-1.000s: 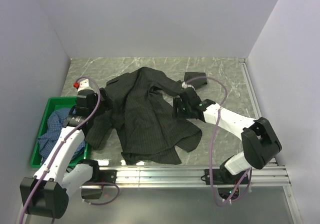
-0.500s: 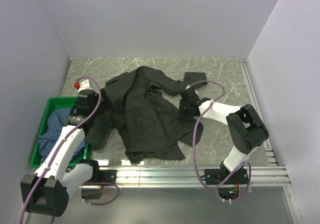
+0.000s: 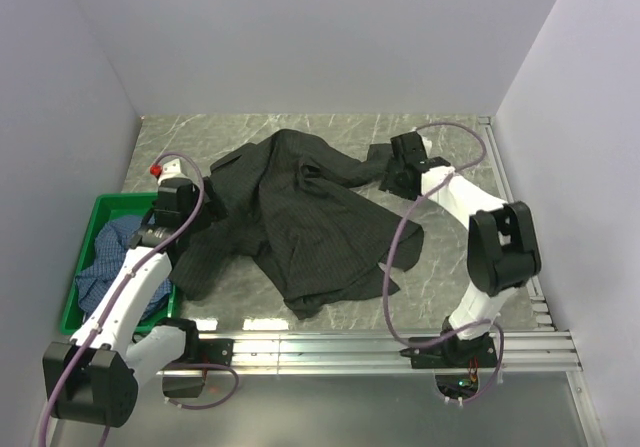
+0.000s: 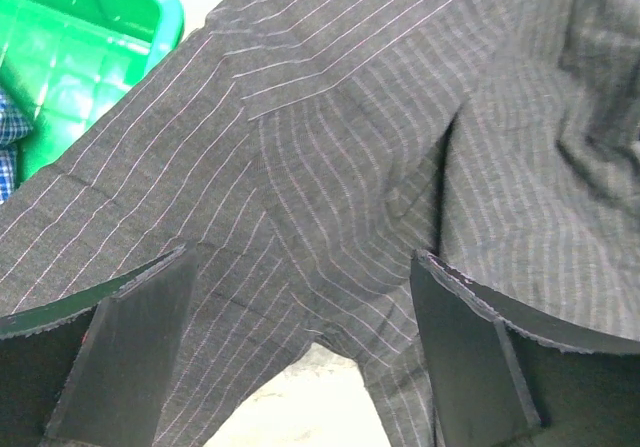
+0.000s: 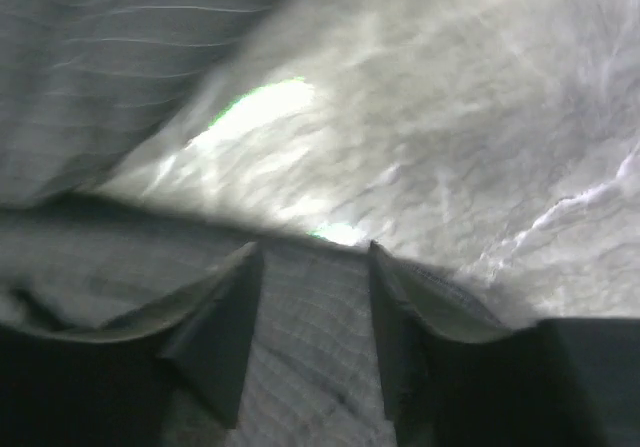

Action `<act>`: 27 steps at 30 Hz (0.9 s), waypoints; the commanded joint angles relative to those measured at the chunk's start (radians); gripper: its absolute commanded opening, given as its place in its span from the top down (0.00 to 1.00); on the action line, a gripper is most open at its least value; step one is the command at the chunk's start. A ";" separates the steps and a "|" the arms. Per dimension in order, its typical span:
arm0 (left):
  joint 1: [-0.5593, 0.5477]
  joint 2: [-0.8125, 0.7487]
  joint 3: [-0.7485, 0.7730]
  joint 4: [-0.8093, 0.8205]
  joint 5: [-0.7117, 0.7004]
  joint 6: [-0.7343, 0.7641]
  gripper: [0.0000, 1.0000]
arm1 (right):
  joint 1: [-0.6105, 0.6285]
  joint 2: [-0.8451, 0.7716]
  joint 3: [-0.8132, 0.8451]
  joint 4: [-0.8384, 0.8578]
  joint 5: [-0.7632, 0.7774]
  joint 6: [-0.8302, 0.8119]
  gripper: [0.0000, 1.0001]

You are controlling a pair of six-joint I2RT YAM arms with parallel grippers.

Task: Fold and stack the long sleeve shirts
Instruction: Flatten the shirt out

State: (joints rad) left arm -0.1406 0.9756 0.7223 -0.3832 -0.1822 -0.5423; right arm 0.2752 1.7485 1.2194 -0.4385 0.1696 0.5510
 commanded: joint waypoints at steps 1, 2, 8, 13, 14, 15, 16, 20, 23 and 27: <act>0.004 0.021 0.040 -0.009 -0.035 0.008 0.07 | 0.117 -0.157 0.006 -0.016 -0.002 -0.134 0.37; 0.004 0.032 0.043 -0.014 -0.049 0.008 0.07 | 0.227 -0.185 -0.009 -0.005 -0.021 -0.154 0.34; 0.007 0.084 0.089 -0.068 -0.164 -0.001 0.06 | 0.567 -0.253 -0.100 -0.040 -0.096 -0.131 0.27; 0.033 0.141 0.135 -0.105 -0.226 -0.011 0.05 | 0.766 -0.193 -0.109 -0.051 -0.100 -0.069 0.24; 0.041 0.156 0.138 -0.106 -0.217 -0.016 0.05 | 0.775 -0.178 -0.110 -0.048 -0.107 -0.065 0.24; 0.053 0.163 0.138 -0.102 -0.205 -0.018 0.05 | 0.779 -0.143 -0.118 -0.049 -0.105 -0.051 0.24; 0.058 0.170 0.138 -0.102 -0.198 -0.021 0.05 | 0.780 -0.126 -0.120 -0.055 -0.099 -0.045 0.25; 0.073 0.189 0.125 -0.094 -0.180 -0.018 0.05 | 0.762 -0.032 -0.138 -0.106 -0.030 -0.028 0.35; 0.073 0.181 0.100 -0.074 -0.177 -0.013 0.05 | 0.694 -0.020 -0.184 -0.115 -0.016 -0.016 0.41; 0.075 0.193 0.098 -0.074 -0.174 -0.004 0.05 | 0.569 -0.064 -0.257 -0.126 0.021 -0.008 0.46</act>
State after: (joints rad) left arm -0.0711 1.1694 0.8242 -0.4759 -0.3603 -0.5442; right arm 0.9379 1.7134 1.0161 -0.5129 0.1116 0.5217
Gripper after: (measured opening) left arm 0.949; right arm 0.544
